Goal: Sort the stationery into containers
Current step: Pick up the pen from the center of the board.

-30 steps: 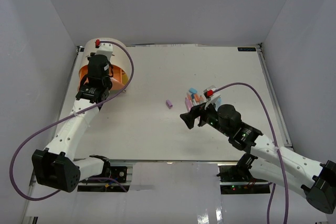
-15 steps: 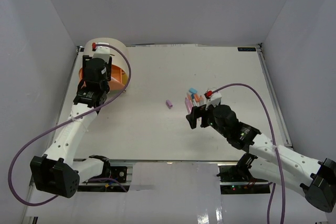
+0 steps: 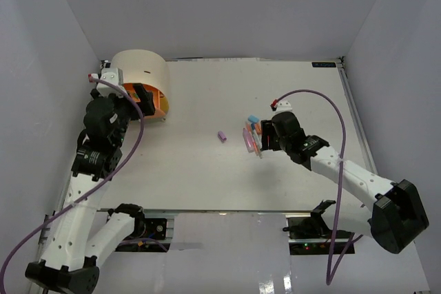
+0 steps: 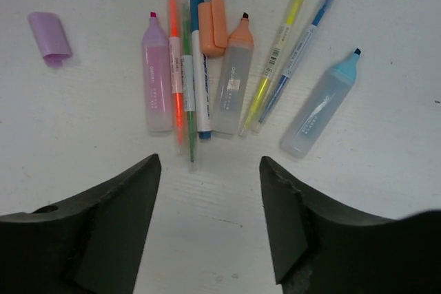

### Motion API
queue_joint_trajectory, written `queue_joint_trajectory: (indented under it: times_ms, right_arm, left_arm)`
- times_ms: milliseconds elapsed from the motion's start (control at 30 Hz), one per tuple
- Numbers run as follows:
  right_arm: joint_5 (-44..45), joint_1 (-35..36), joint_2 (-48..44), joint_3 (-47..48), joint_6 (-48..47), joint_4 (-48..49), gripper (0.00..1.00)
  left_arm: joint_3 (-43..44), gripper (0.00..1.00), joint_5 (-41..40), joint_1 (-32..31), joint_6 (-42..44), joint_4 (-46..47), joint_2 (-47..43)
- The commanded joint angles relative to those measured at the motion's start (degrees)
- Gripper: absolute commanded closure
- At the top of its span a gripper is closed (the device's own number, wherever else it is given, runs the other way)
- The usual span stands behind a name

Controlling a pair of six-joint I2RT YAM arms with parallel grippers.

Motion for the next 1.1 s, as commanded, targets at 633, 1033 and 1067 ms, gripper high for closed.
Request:
queue_joint_trajectory:
  times_ms: [633, 1033, 1067]
  right_arm:
    - [-0.8, -0.9, 29.6, 16.5, -6.9, -1.5, 0.61]
    - [-2.5, -2.3, 34.6, 18.3, -8.0, 0.7, 0.67]
    - [-2.7, -2.3, 34.8, 18.3, -8.1, 0.8, 0.67]
  left_arm:
    - [-16.9, 0.02, 23.1, 0.2, -14.0, -8.5, -16.8]
    - [-17.5, 0.02, 24.0, 0.2, -14.4, -8.4, -15.7]
    - [-17.5, 0.02, 24.0, 0.2, -14.4, -8.4, -15.5]
